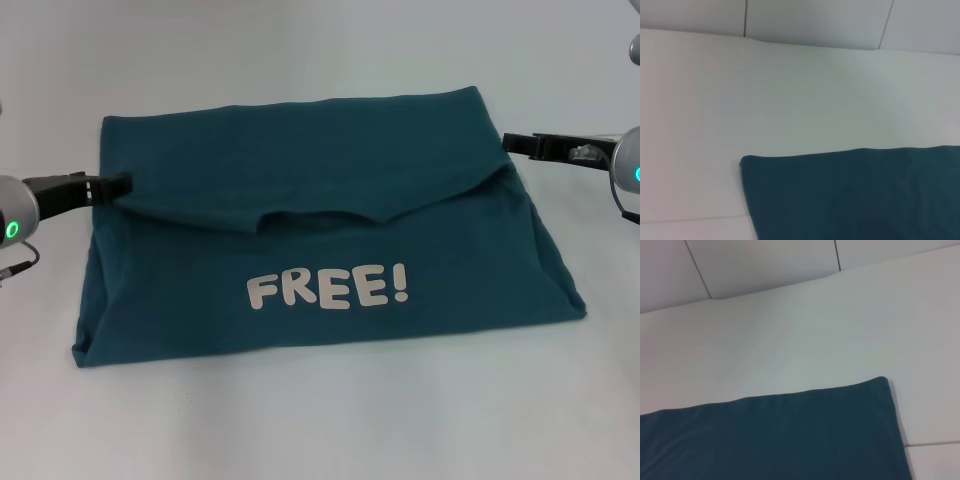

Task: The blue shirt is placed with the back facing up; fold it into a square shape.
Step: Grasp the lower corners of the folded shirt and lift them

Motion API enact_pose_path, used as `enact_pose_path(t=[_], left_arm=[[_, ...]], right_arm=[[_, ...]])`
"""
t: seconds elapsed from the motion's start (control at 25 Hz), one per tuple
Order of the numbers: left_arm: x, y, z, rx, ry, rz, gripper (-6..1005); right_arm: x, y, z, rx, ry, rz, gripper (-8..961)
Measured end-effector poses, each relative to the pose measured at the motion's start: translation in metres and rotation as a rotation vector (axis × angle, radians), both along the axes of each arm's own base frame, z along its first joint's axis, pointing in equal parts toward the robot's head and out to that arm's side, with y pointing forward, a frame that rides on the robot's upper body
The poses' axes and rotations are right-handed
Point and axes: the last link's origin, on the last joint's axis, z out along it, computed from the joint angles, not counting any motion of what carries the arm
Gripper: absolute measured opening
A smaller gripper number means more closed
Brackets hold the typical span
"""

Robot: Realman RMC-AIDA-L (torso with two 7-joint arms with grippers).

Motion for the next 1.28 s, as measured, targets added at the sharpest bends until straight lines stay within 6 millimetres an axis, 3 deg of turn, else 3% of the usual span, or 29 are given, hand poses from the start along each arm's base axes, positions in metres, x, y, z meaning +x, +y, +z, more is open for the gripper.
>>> enact_pose_path(t=[0.16,0.28,0.52,0.64,0.84,1.28], left_arm=[[0.001,0.000,0.002,-0.008,-0.007,-0.006,711],[0.000,-0.004,0.006,-0.033,-0.024,-0.011,782],[-0.010,-0.028,0.040,-0.178,-0.165,0.041,925],[-0.015,-0.046,0.053,-0.267,-0.208,0.095,935],[-0.018,-0.075,0.054,-0.444,-0.228,0.221,946],[-0.024,-0.085,0.049,-0.516,-0.220,0.368,946]], right_arm=[[0.001,-0.001,-0.001,-0.005,0.005,-0.003,685],[0.000,-0.003,0.000,-0.019,0.007,0.007,753],[-0.008,-0.013,0.013,-0.066,0.035,0.066,903],[-0.015,-0.021,0.019,-0.124,0.034,0.114,927],[-0.022,-0.032,0.025,-0.194,0.022,0.167,924],[-0.022,-0.035,0.026,-0.208,0.022,0.171,924]])
